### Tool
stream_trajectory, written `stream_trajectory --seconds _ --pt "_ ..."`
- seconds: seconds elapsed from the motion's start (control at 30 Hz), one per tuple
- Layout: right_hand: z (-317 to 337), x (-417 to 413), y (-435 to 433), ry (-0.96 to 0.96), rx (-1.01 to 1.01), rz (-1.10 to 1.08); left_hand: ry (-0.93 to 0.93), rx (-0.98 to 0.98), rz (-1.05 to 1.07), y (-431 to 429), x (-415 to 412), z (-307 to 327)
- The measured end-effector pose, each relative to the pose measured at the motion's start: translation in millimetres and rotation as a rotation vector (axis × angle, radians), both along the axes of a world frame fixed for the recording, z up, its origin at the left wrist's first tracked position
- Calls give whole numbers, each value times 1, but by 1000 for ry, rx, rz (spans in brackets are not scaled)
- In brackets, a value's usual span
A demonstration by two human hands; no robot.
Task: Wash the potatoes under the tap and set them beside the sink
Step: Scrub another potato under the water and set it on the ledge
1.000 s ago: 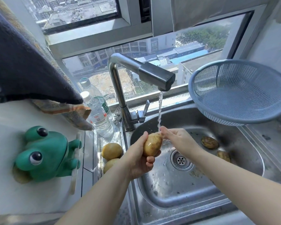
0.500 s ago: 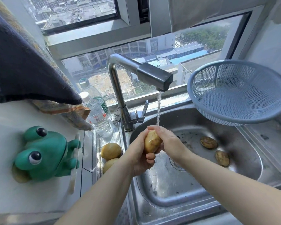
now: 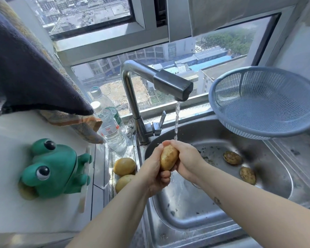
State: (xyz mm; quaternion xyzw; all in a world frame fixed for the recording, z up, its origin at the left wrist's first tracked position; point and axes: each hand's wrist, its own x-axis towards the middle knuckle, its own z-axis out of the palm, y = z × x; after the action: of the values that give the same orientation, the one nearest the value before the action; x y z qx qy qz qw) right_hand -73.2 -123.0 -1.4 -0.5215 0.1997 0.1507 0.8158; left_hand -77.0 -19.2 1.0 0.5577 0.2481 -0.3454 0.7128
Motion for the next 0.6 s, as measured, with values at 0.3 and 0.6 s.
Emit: stream_trajectory --seconds 0.3,0.6 --pt "-4 -9 -16 -67 188 110 178 -199 -27 7 5 0" --pt "1 0 -11 -61 5 35 -45 40 -65 -3 4 3"
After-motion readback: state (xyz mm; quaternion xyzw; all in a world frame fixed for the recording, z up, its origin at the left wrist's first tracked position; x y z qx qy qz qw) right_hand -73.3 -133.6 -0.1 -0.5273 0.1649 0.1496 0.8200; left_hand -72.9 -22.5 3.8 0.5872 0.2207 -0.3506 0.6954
